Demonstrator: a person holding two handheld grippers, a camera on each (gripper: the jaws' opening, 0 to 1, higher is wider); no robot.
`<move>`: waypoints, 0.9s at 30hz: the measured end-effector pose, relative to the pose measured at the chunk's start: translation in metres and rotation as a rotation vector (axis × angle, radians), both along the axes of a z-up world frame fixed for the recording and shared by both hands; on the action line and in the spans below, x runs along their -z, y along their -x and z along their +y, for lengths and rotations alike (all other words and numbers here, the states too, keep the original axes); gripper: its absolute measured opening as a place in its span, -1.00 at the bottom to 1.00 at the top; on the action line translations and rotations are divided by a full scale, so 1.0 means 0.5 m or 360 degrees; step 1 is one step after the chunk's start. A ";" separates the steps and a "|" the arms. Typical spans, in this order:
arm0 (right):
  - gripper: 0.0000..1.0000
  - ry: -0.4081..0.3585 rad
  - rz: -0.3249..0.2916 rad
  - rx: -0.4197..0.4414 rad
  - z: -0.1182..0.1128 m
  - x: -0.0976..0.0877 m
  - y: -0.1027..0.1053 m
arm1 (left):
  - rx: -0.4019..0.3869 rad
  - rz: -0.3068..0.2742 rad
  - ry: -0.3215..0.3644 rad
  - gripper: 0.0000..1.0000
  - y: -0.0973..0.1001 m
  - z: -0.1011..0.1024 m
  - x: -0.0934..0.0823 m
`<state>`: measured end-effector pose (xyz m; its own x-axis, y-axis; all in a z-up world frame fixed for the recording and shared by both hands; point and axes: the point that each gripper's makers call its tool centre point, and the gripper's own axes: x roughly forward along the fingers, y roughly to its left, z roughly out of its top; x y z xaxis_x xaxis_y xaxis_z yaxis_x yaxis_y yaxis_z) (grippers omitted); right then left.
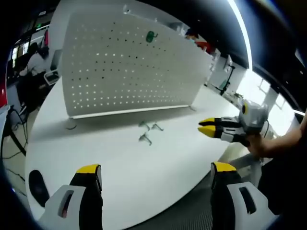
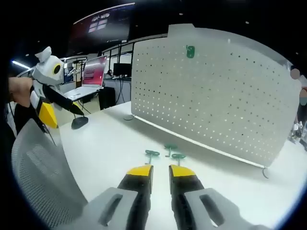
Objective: Insert the hook assembly into the mounting plate slot until the hook locks in place.
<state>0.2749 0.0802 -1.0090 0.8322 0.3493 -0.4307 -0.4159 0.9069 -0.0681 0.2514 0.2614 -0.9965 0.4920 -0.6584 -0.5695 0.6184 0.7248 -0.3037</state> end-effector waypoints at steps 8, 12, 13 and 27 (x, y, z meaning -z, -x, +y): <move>-0.79 0.0054 0.0204 -0.0181 0.059 0.103 -0.039 | 0.0004 0.0014 -0.0032 0.95 0.002 0.005 0.008; -0.79 0.0047 0.0278 -0.0226 0.087 0.136 -0.066 | -0.0014 0.0019 -0.0036 0.93 -0.003 0.013 0.009; -0.79 0.0065 0.0278 -0.0241 0.095 0.142 -0.078 | -0.0020 0.0020 -0.0034 0.93 -0.004 0.014 0.010; -0.88 0.0205 0.0419 -0.0294 0.132 0.216 -0.186 | -0.0088 0.0058 -0.0016 0.89 -0.020 0.034 0.023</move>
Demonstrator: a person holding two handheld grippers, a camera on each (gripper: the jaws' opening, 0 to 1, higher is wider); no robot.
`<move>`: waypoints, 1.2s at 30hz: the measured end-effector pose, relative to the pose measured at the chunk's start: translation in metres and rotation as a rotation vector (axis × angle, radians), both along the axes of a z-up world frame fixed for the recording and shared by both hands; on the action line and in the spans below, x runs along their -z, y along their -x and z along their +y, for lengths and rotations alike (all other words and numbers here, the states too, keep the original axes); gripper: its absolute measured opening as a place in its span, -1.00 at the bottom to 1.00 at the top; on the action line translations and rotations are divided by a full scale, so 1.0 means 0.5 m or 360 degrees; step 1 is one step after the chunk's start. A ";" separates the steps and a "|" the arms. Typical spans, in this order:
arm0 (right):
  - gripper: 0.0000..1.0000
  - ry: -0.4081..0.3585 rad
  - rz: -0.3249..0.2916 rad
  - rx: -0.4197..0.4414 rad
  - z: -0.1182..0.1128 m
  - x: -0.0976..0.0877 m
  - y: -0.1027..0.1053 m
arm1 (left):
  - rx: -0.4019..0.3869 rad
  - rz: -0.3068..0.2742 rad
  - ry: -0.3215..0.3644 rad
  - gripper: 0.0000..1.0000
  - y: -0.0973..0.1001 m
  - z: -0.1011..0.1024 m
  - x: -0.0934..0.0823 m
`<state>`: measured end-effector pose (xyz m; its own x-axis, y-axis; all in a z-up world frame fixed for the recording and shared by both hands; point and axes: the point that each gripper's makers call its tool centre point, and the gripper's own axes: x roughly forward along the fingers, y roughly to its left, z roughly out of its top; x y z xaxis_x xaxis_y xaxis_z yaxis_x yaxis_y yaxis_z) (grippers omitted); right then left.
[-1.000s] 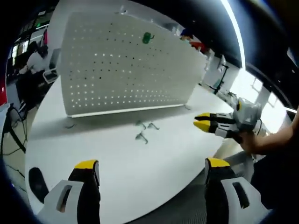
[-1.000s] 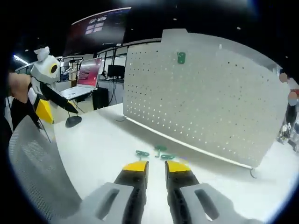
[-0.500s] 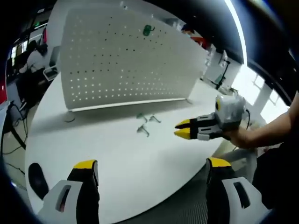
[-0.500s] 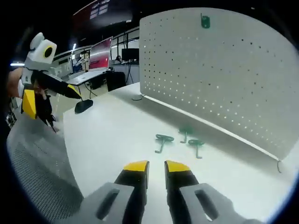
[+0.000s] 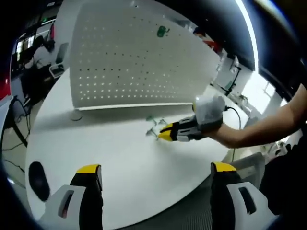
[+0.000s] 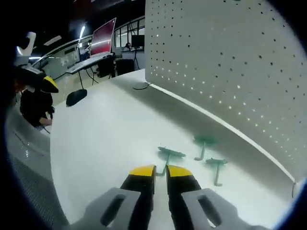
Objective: Insert the hook assembly into the mounting plate slot until the hook locks in place.
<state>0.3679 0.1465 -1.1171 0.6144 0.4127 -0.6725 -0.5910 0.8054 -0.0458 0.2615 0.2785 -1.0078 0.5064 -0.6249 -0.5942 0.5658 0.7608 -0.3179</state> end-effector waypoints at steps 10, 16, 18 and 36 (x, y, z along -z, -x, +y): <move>-0.92 0.0041 0.0072 0.0049 -0.002 0.035 -0.012 | -0.0023 0.0011 0.0005 0.88 -0.004 0.007 0.001; -0.99 -0.0079 0.0113 0.0173 -0.008 0.034 -0.012 | -0.0037 0.0014 0.0002 0.87 -0.004 0.015 0.003; -0.99 -0.0133 0.0138 0.0230 -0.011 0.034 -0.013 | -0.0040 0.0013 0.0000 0.87 -0.005 0.016 0.003; -1.00 -0.0508 0.0108 0.0336 -0.025 -0.126 0.027 | 0.0025 -0.0094 0.0012 0.84 -0.071 -0.014 -0.010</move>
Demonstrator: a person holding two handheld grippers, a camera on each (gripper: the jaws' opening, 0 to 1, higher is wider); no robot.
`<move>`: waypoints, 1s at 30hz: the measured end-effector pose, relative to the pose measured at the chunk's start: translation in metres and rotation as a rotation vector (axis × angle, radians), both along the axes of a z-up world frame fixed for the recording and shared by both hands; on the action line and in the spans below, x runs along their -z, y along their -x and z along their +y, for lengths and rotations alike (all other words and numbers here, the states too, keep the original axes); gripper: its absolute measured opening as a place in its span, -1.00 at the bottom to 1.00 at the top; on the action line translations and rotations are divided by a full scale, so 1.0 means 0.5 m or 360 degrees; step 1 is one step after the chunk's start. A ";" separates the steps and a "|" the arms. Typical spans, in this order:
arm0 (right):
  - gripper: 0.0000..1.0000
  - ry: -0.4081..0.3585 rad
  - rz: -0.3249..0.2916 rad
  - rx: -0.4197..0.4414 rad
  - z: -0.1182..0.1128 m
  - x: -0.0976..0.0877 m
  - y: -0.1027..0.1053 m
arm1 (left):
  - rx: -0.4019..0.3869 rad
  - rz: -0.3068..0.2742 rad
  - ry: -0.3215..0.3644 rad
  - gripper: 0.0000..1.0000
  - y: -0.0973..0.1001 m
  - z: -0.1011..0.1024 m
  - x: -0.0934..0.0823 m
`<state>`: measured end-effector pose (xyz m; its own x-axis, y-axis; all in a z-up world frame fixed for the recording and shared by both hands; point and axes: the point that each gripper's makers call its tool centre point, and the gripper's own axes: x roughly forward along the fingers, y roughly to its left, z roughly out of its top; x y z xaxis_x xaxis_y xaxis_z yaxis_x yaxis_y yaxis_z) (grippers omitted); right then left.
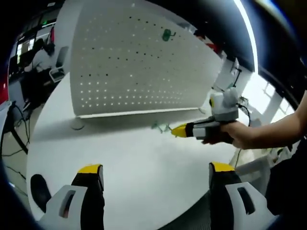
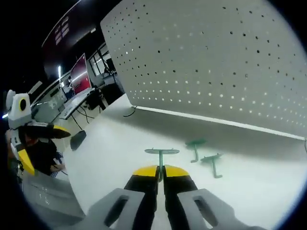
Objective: Insert the hook assembly into the mounting plate slot until the hook locks in place.
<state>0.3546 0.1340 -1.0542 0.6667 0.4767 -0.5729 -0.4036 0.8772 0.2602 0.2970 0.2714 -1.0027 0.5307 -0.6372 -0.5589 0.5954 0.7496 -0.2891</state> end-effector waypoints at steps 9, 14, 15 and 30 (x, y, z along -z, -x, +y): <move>-1.00 -0.0170 0.0004 -0.0141 0.036 -0.093 0.070 | 0.0102 -0.0086 0.0080 0.80 -0.020 -0.050 -0.035; -1.00 -0.0339 0.0065 -0.0220 0.070 -0.129 0.122 | 0.0233 -0.0106 0.0162 0.72 -0.012 -0.088 -0.062; -1.00 -0.0377 0.0088 -0.0228 0.075 -0.136 0.133 | 0.0238 -0.0108 0.0174 0.70 -0.012 -0.091 -0.065; -1.00 -0.0835 0.0342 -0.0139 0.096 -0.163 0.198 | 0.0521 -0.0182 0.0293 -0.16 0.037 -0.151 -0.095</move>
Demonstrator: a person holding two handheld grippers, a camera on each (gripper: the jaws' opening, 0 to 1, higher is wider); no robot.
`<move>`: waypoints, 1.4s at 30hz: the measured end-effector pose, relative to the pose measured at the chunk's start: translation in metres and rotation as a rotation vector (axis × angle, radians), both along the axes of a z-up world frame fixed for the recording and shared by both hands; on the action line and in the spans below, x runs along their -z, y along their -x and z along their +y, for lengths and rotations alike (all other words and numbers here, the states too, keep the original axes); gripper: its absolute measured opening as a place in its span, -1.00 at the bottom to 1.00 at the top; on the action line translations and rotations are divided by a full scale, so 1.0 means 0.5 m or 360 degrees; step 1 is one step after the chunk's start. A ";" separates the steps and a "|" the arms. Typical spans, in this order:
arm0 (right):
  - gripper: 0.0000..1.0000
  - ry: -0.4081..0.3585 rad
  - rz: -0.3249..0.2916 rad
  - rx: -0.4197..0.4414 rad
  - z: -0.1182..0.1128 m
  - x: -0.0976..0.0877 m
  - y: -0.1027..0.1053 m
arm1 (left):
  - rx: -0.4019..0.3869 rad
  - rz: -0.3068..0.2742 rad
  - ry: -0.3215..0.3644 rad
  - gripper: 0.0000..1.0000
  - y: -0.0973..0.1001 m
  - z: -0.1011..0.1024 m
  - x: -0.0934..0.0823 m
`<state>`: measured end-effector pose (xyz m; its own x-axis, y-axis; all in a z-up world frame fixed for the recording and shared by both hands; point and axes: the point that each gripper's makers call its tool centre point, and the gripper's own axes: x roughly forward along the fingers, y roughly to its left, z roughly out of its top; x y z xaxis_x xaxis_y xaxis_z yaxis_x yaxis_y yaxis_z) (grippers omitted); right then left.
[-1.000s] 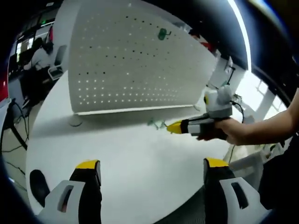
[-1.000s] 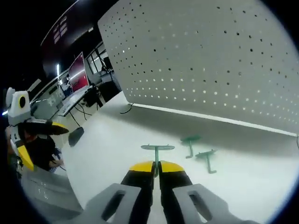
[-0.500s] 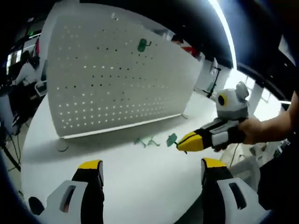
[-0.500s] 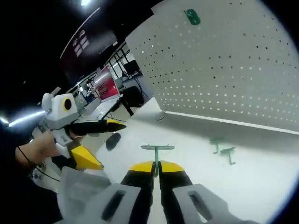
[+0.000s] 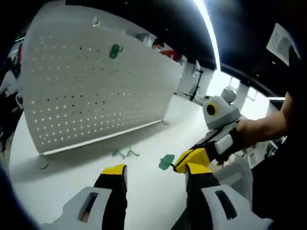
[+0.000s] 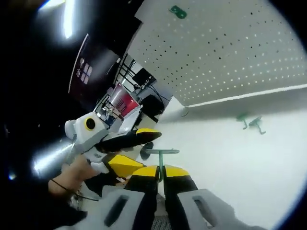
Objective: Insert the hook assembly into the mounting plate slot until the hook locks in place.
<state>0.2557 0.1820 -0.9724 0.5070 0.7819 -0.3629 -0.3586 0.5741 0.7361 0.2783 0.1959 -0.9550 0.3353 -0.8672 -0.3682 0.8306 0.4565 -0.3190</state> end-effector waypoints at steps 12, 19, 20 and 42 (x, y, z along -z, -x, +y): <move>-1.00 -0.0293 0.0127 0.0020 0.014 -0.025 0.015 | 0.0129 0.0004 0.0163 -0.51 0.021 -0.033 -0.039; -1.00 -0.0463 0.0196 -0.0004 0.026 -0.039 0.020 | 0.0161 -0.0024 0.0166 -0.84 0.026 -0.025 -0.047; -1.00 -0.0473 0.0198 -0.0002 0.027 -0.041 0.020 | 0.0163 -0.0026 0.0166 -0.84 0.027 -0.025 -0.047; -0.86 -0.0248 -0.0186 0.0114 -0.025 -0.115 -0.044 | -0.0072 -0.0065 -0.0043 -0.95 -0.041 0.012 -0.051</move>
<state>0.2779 0.1695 -0.9149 0.5949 0.7843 -0.1761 -0.4090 0.4839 0.7737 0.2991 0.2018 -0.9294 0.3889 -0.8409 -0.3763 0.8210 0.5017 -0.2726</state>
